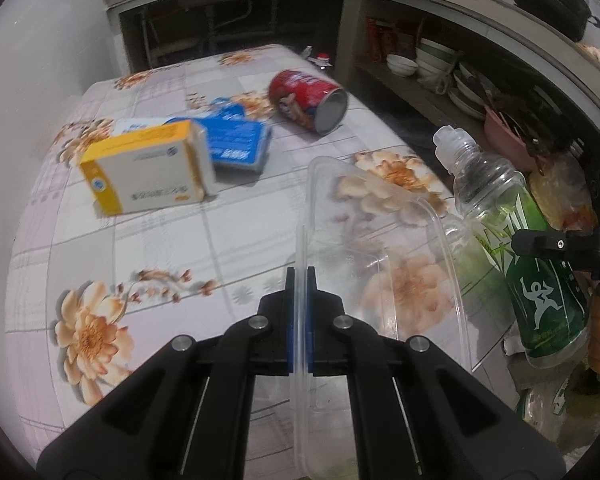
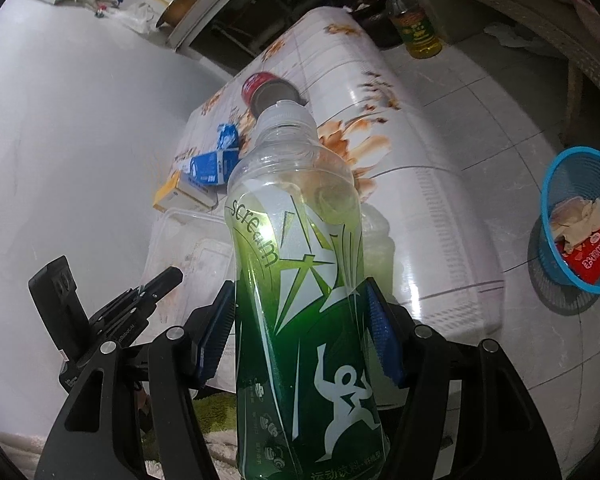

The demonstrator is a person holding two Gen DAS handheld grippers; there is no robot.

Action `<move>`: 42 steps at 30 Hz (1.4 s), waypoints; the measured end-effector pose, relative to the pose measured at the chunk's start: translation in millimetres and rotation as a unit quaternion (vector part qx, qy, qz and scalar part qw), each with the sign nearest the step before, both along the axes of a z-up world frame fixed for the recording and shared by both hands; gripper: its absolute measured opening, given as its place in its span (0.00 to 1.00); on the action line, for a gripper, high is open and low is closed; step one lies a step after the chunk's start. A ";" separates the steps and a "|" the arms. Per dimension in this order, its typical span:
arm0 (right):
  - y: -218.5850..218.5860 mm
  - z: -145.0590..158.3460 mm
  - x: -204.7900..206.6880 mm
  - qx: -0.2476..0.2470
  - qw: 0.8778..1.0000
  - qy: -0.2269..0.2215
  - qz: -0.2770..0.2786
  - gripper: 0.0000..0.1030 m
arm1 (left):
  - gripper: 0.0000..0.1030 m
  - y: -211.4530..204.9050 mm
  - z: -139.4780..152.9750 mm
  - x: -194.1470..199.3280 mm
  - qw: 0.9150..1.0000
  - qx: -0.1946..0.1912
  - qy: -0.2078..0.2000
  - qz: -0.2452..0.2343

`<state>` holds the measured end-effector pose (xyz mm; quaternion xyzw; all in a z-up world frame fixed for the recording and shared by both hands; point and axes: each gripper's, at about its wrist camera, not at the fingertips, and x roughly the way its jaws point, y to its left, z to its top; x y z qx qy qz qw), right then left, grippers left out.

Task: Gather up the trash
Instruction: 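Lift the tray and bottle and carry them over the blue basket, then open both tools to drop the tray and bottle into the basket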

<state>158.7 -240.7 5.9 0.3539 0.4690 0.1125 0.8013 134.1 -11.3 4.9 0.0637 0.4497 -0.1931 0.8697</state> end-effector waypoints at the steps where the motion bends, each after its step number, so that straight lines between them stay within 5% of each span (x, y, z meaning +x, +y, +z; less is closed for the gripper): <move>1: -3.3 -0.1 -1.4 0.002 1.000 -0.001 -0.003 0.60 | 0.02 -5.4 0.7 0.3 1.000 0.001 -0.001 -0.005; 16: -96.0 1.5 -50.5 0.008 0.994 -0.016 -0.112 0.60 | 0.02 -112.4 16.0 24.1 0.994 -0.031 0.019 -0.106; 23: -167.5 -19.8 -100.4 -0.032 0.972 0.024 -0.231 0.60 | 0.02 -192.4 17.3 51.8 0.986 -0.051 0.050 -0.151; 29: -203.0 -78.0 -122.4 0.010 0.952 0.083 -0.293 0.60 | 0.02 -287.8 -20.8 69.4 0.974 -0.020 0.109 -0.199; 36: -227.2 -148.8 -110.9 0.078 0.933 0.126 -0.328 0.60 | 0.02 -371.4 -91.8 88.5 0.961 0.047 0.175 -0.208; 39: -244.0 -171.5 -101.3 0.089 0.924 0.133 -0.348 0.60 | 0.03 -395.8 -112.2 99.3 0.959 0.048 0.194 -0.202; 40: -251.3 -177.7 -100.2 0.089 0.921 0.131 -0.356 0.60 | 0.06 -403.6 -116.4 103.7 0.961 0.042 0.191 -0.198; 42: -266.4 -190.0 -93.0 0.078 0.917 0.123 -0.370 0.62 | 0.34 -414.1 -123.4 112.2 0.963 0.028 0.190 -0.190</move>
